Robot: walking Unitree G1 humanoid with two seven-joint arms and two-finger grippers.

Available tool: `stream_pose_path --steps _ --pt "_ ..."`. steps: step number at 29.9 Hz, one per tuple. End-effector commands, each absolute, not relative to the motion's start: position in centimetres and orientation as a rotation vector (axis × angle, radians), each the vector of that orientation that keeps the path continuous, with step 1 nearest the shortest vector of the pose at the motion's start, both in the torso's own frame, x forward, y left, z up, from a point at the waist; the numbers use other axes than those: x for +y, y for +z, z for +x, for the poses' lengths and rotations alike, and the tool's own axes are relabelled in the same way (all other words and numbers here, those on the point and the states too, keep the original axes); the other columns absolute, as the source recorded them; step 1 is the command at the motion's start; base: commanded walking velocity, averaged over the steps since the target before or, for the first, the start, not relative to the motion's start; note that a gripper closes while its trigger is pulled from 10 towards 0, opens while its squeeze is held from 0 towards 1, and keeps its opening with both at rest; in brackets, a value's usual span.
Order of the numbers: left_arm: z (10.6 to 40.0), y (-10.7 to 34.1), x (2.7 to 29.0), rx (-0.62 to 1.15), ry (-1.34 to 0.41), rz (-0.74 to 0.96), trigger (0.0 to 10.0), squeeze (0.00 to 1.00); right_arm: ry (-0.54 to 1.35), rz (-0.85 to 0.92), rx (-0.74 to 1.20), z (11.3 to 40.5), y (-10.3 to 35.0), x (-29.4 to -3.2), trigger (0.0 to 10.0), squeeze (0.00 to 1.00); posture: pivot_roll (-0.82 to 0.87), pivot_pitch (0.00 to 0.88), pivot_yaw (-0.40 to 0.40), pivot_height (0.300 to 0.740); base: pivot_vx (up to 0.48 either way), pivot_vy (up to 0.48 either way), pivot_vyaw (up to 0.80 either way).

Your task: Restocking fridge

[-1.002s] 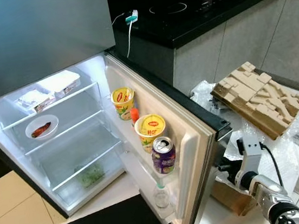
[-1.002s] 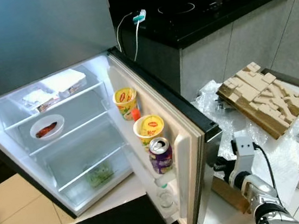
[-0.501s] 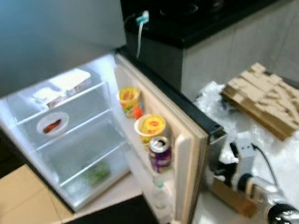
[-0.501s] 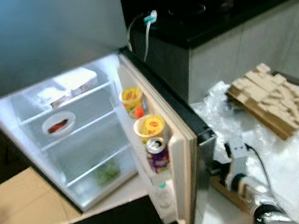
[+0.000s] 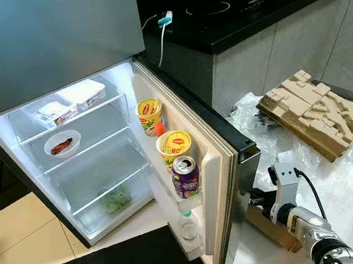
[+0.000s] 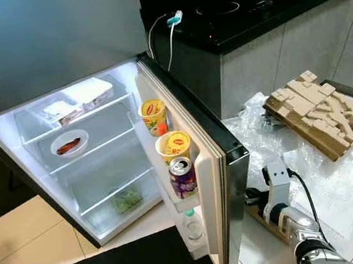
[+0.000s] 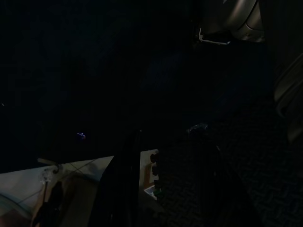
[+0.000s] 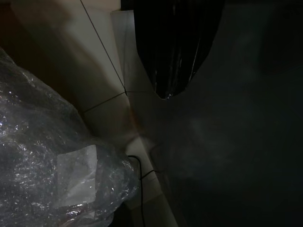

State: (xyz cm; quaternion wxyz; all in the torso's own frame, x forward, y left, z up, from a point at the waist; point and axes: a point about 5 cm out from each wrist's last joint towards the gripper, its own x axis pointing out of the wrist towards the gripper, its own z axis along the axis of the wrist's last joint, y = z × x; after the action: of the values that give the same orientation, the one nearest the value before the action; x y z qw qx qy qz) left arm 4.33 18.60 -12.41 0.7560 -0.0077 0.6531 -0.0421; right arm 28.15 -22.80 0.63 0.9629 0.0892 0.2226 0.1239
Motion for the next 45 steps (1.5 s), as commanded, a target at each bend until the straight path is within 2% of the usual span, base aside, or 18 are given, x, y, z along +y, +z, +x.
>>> stream_pose_path --steps 1,7,17,27,45 --pt "4.3 -12.5 17.7 1.424 -0.152 -0.018 10.0 0.0 0.261 0.173 0.468 28.1 0.4 -22.5 10.0 0.0 -0.07 0.0 -0.004 0.74 0.0 -0.469 0.0" --pt "4.5 -12.5 18.1 1.414 -0.092 -0.024 10.0 0.0 0.272 0.162 0.473 28.1 0.4 -22.3 10.0 0.0 -0.07 0.0 -0.004 0.74 0.0 -0.46 0.0" --pt "4.3 -12.5 18.1 1.419 -0.09 -0.024 10.0 0.0 0.34 0.146 0.456 28.2 0.5 -21.6 10.0 0.0 -0.07 0.0 -0.004 0.74 0.0 0.0 0.0" --pt "4.8 -12.5 17.3 1.41 -0.107 -0.039 10.0 0.0 0.432 0.133 0.443 28.4 0.8 -20.7 10.0 0.0 -0.07 0.0 -0.007 0.74 0.0 0.0 0.77" --pt "4.6 -12.5 17.4 1.415 -0.108 -0.048 10.0 0.0 0.544 0.172 0.421 28.2 0.9 -19.5 10.0 0.0 -0.07 0.0 -0.008 0.74 0.0 0.0 0.77"
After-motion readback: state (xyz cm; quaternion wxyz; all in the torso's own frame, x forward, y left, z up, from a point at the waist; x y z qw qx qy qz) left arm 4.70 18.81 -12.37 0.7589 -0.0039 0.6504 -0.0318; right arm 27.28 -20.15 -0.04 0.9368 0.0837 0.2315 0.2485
